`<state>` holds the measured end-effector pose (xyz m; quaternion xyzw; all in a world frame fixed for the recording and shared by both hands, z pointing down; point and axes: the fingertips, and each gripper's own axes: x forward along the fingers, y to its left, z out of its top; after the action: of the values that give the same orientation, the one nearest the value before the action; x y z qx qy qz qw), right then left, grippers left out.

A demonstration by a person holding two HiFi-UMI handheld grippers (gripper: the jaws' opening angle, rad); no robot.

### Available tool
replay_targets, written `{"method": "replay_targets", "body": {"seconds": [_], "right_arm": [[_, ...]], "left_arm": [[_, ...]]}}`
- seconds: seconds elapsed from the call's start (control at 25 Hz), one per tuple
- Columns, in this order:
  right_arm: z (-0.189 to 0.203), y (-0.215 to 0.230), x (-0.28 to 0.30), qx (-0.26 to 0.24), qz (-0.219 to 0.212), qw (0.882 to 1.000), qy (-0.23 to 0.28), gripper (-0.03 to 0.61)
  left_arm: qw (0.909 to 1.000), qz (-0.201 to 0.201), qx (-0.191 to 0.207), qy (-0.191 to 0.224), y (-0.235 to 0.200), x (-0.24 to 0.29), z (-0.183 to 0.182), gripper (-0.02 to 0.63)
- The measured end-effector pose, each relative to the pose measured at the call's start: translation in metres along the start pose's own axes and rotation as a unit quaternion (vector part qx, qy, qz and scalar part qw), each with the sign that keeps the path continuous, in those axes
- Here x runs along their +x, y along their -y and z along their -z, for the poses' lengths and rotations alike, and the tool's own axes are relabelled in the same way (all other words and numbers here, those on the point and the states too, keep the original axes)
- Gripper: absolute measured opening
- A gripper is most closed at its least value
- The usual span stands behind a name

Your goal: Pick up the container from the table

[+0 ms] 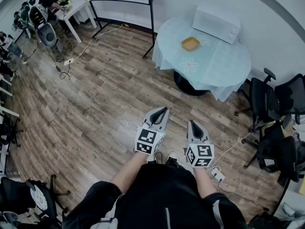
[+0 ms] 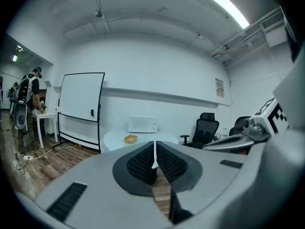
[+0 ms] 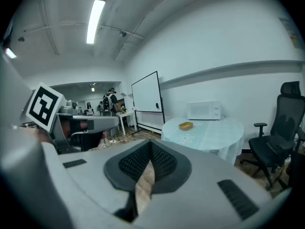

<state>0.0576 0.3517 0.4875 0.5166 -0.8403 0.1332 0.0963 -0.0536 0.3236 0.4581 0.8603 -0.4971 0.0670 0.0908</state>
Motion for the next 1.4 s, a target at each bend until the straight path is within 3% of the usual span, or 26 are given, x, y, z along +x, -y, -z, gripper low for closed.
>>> {"method": "replay_targets", "body": {"seconds": [0.2, 0.68, 1.4], "right_arm": [[-0.007, 0.002, 0.000, 0.003, 0.005, 0.999, 0.031, 0.026], [-0.007, 0.018, 0.002, -0.005, 0.018, 0.999, 0.027, 0.026], [-0.005, 0.077, 0.003, -0.021, -0.025, 0.999, 0.024, 0.027]], "left_arm": [[1.0000, 0.000, 0.001, -0.004, -0.003, 0.000, 0.003, 0.026], [0.9999, -0.001, 0.000, -0.011, 0.003, 0.013, 0.006, 0.026], [0.9982, -0.058, -0.004, -0.015, 0.035, 0.049, 0.005, 0.026]]}}
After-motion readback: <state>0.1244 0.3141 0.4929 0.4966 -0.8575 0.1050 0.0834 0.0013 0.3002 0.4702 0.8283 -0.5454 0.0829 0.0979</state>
